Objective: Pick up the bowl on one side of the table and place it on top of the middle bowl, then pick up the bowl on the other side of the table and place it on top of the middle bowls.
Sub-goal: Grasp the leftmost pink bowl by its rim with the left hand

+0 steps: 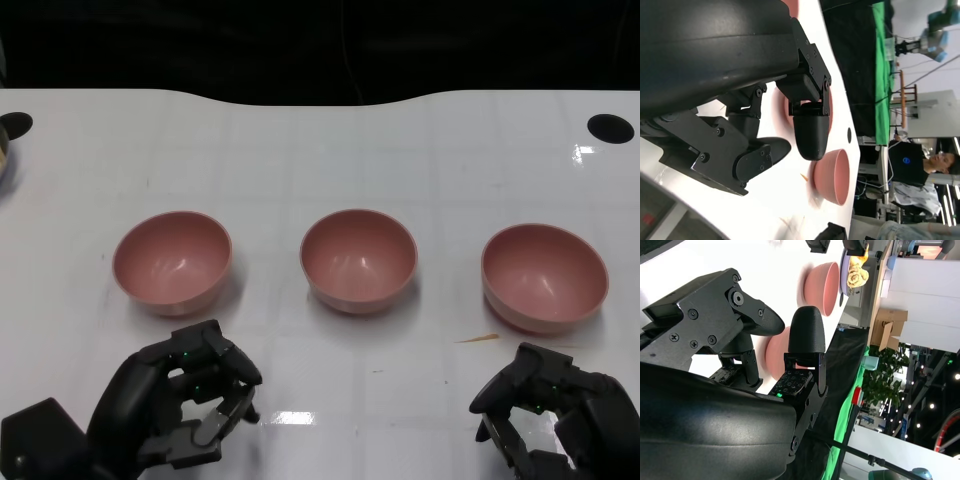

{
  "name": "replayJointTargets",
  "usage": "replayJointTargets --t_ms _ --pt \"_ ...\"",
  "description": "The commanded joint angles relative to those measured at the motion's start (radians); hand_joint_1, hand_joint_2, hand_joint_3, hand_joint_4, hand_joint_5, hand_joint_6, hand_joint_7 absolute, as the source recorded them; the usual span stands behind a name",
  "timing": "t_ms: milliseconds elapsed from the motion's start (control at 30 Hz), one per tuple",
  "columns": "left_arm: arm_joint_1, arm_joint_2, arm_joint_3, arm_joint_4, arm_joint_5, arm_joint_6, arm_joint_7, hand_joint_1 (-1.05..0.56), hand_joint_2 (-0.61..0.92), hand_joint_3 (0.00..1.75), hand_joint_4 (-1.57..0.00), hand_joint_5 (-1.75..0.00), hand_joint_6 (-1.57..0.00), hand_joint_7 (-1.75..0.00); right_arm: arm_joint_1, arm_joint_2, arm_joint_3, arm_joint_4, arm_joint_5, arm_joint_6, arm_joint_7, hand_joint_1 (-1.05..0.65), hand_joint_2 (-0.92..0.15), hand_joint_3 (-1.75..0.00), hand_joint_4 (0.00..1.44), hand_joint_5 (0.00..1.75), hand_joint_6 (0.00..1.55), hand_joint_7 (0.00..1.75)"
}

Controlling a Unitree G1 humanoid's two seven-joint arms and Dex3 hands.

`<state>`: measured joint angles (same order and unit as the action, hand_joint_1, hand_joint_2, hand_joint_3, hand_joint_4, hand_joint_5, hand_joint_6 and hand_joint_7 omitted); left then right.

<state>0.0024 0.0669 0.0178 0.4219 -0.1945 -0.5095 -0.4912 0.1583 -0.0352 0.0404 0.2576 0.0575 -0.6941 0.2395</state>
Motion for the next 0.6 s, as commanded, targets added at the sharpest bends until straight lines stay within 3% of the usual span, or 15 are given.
replayJointTargets --t_ms 33,100,233,400,600 --pt "-0.018 0.039 0.013 0.001 0.059 -0.028 0.047 -0.20 0.80 0.44 -0.76 -0.87 -0.89 -0.50 -0.004 -0.011 -0.011 0.011 -0.001 -0.016 -0.007 -0.10 -0.52 -1.05 0.75 1.44 0.79 1.20" --pt "-0.026 0.070 0.010 -0.022 0.100 -0.012 0.062 -0.25 0.89 0.30 -0.67 -0.74 -0.83 -0.26 0.002 -0.009 -0.009 0.005 0.001 -0.009 -0.007 -0.11 -0.52 -1.05 0.75 1.44 0.79 1.19" --pt "-0.040 0.133 0.008 -0.086 0.213 0.009 0.122 -0.30 0.92 0.23 -0.65 -0.48 -0.75 -0.05 0.008 -0.005 -0.003 -0.007 0.007 0.002 -0.003 -0.12 -0.52 -1.05 0.74 1.44 0.78 1.19" --pt "-0.048 0.219 -0.007 -0.181 0.378 0.049 0.191 -0.34 0.92 0.21 -0.63 -0.29 -0.61 0.00 0.014 -0.001 0.000 -0.025 0.002 0.021 -0.012 -0.10 -0.53 -1.05 0.73 1.45 0.78 1.20" --pt "-0.075 0.266 -0.038 -0.225 0.562 0.065 0.309 -0.37 0.92 0.17 -0.65 -0.22 -0.56 0.00 0.014 -0.002 0.003 -0.030 0.003 0.018 -0.011 -0.10 -0.53 -1.06 0.73 1.47 0.77 1.22"
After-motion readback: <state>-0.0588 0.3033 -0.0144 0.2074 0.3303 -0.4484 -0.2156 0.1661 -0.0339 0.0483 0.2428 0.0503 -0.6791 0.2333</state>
